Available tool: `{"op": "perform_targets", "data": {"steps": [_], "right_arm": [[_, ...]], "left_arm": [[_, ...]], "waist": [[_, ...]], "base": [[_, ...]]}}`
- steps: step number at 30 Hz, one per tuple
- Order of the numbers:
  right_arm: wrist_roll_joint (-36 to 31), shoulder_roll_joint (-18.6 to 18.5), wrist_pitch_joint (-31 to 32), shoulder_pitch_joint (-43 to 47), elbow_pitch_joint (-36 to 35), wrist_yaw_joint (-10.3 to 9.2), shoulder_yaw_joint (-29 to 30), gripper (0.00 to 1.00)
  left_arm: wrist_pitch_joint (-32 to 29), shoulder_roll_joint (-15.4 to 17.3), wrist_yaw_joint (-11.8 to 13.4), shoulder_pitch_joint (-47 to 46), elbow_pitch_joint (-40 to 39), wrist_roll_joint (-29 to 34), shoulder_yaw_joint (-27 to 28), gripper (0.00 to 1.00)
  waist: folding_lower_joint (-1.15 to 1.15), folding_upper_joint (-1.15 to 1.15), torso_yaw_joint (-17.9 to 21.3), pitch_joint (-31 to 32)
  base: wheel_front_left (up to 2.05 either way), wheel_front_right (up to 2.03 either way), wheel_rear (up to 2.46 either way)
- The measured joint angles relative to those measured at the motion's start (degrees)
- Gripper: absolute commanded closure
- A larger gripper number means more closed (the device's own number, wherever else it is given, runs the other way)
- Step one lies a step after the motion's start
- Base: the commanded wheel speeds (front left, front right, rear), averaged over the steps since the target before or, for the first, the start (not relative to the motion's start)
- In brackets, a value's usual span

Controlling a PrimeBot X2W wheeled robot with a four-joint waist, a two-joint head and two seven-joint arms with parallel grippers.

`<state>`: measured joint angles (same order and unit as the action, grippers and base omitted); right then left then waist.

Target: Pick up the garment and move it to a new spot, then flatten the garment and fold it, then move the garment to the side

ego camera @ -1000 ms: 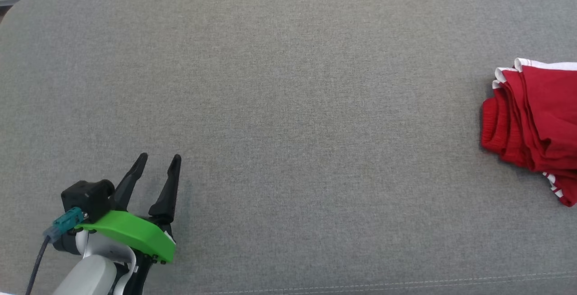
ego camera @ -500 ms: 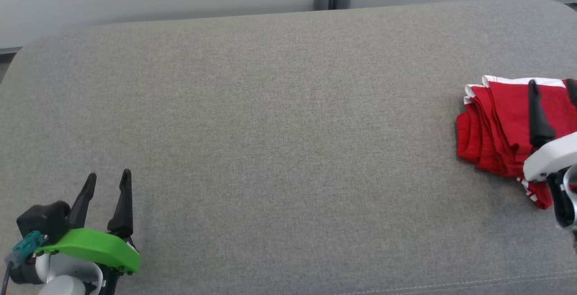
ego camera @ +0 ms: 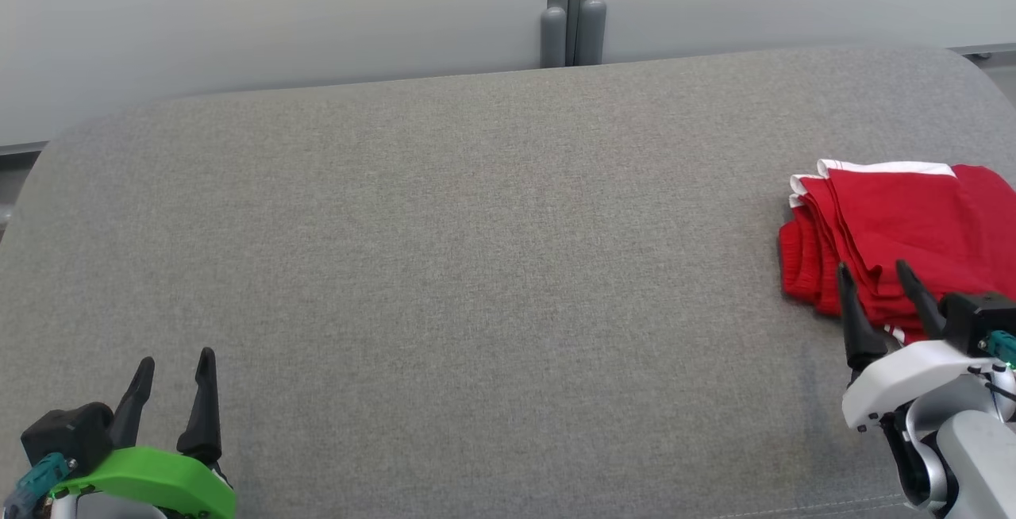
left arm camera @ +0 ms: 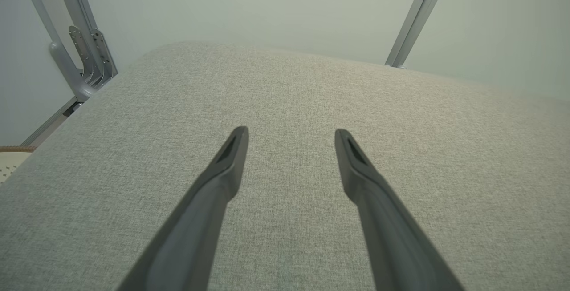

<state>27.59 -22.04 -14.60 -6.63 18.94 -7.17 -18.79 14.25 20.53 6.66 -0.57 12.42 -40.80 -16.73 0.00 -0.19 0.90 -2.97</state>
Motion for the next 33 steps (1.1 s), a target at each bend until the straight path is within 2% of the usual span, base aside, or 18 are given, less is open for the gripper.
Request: {"op": "perform_targets", "data": {"steps": [6,32,33], "right_arm": [[-2.9,2.4,0.0,2.2,-0.8,0.00,1.4,0.00],[-9.0,5.6,0.0,5.9,-5.4,0.00,6.0,0.00],[-9.2,5.7,0.0,6.0,-5.5,0.00,6.0,1.00]], "left_arm": [[0.0,-1.6,0.1,1.4,-1.0,1.0,2.2,0.00],[0.0,-4.8,0.4,4.1,-4.0,5.4,6.4,0.00],[0.0,-4.9,0.4,4.1,-4.2,5.4,6.5,1.00]], "waist": [[0.00,0.00,-0.2,0.7],[0.00,0.00,-1.2,1.5],[0.00,0.00,-1.2,1.5]], "base": [[0.00,0.00,0.00],[0.00,0.00,0.00],[0.00,0.00,0.00]]}}
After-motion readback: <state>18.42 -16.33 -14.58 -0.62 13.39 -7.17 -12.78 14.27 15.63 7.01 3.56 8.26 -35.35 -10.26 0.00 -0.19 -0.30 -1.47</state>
